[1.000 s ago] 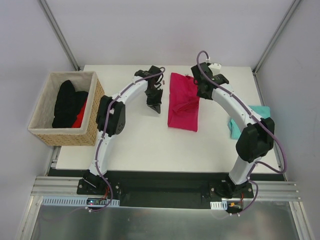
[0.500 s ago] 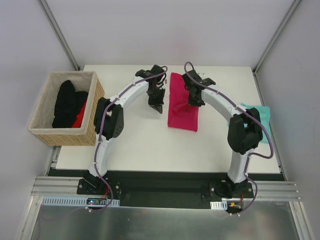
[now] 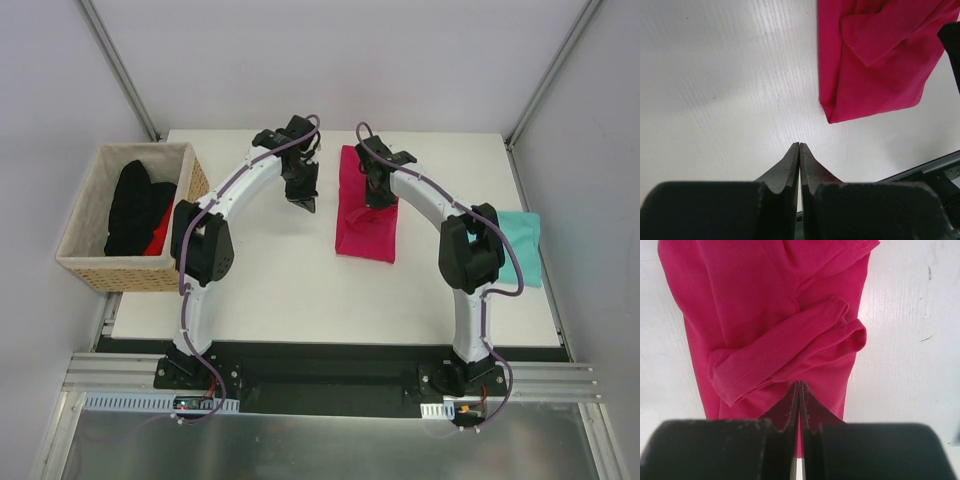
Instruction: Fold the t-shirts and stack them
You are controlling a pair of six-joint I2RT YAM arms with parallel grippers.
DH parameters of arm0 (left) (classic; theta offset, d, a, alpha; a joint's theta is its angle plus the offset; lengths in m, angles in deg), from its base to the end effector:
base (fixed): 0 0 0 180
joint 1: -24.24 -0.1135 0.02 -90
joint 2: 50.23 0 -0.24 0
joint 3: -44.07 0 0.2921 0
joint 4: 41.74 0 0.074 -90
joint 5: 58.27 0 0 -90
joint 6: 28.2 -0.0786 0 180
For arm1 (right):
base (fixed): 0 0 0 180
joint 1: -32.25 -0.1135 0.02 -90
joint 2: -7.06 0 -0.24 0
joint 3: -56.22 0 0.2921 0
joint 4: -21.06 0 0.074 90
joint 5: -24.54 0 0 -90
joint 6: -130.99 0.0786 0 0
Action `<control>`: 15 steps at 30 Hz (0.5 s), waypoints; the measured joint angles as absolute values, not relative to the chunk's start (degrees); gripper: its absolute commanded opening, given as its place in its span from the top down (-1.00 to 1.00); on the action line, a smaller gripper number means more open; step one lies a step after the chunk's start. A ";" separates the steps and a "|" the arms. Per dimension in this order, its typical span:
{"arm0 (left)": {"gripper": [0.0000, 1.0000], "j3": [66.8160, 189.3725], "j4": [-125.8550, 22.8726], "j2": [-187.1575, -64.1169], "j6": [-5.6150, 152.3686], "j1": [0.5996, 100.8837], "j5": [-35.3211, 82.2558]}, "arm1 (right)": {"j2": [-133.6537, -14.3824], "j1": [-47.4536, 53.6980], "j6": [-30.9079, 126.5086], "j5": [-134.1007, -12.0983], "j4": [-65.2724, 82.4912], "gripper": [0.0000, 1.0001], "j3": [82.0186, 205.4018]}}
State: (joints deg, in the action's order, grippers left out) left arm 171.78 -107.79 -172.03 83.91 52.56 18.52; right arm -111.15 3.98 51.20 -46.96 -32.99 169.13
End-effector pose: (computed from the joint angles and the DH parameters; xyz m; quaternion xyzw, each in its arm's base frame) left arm 0.4422 -0.2587 0.2170 0.0816 0.9568 -0.2096 0.1842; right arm 0.4522 0.2149 0.1702 -0.1074 0.9468 -0.0604 0.2974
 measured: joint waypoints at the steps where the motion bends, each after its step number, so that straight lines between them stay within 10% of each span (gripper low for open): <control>1: 1.00 171.65 -107.79 -171.48 83.91 52.14 18.67 | -111.46 3.98 51.20 -47.18 -32.92 0.98 169.24; 15: 1.00 169.37 -107.51 -170.41 84.12 50.13 18.87 | -113.64 3.98 51.47 -49.97 -32.33 0.98 169.20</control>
State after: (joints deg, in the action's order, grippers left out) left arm 169.37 -107.51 -170.41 84.12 50.13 18.87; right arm -113.64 3.98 51.47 -49.97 -32.33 169.20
